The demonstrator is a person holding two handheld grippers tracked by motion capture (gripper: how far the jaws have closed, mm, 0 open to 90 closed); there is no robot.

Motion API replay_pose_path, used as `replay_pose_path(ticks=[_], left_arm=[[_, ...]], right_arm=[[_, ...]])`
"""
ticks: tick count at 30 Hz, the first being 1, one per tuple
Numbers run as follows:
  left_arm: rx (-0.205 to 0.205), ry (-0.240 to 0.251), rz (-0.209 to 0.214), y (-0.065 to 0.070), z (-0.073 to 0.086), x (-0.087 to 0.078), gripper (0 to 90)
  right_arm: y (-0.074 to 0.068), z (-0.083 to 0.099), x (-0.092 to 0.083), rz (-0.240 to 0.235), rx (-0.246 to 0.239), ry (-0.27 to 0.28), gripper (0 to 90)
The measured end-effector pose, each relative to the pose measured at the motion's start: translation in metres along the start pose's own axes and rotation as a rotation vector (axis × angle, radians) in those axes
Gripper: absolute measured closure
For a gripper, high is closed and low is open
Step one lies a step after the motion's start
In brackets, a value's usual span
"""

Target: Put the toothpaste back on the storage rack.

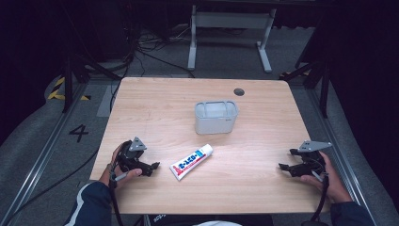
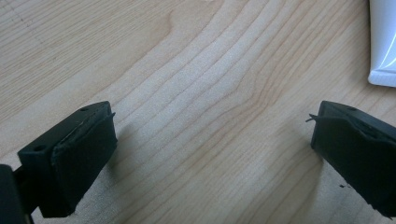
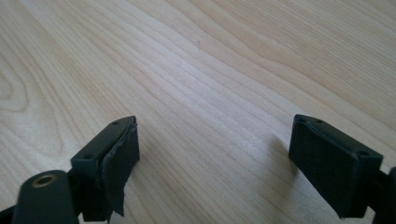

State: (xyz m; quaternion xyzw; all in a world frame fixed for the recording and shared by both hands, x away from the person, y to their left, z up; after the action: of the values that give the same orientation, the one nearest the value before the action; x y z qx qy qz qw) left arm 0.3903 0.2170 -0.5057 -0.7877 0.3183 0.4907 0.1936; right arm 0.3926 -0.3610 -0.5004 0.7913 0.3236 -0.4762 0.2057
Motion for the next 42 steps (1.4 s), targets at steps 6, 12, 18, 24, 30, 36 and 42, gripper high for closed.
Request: replay_pose_path(ticks=[6,12,18,24,30,36,42], left_arm=[[0.000,0.000,0.000,0.000,0.000,0.000,0.4],[0.006,-0.003,-0.002,-0.001,0.001,-0.001,0.4],[0.008,-0.002,0.000,-0.001,0.001,-0.001,0.4],[0.007,-0.002,0.000,-0.001,0.001,-0.001,0.4],[0.006,-0.003,0.001,-0.001,0.001,-0.001,0.4],[0.003,-0.004,0.001,-0.001,0.001,-0.001,0.3],[0.002,-0.003,0.001,-0.001,0.001,-0.001,0.3]], right_arm=[[0.000,-0.019,-0.012,-0.012,-0.059,0.031,21.4],[-0.017,-0.055,-0.025,-0.037,-0.184,0.075,25.6],[-0.040,-0.092,-0.026,-0.063,-0.312,0.057,26.4],[-0.065,-0.122,-0.020,-0.103,-0.416,0.051,25.8],[-0.091,-0.154,-0.010,-0.146,-0.516,0.037,25.7],[-0.117,-0.175,0.001,-0.151,-0.601,0.011,25.5],[-0.138,-0.190,0.012,-0.143,-0.678,-0.005,25.7]])
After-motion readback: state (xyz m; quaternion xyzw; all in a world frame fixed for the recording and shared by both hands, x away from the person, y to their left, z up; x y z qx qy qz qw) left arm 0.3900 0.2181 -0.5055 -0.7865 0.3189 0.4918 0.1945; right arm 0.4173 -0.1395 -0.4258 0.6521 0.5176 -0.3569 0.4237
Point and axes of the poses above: each handheld gripper's, and its own axes: x roughly forward along the jaws, z roughly out of its underside, y roughly to its right, the point moved 3 cm from there along x, roughly forward along the jaws, and after that the axes turned 15 degrees about -y, right-handed, at the moved point
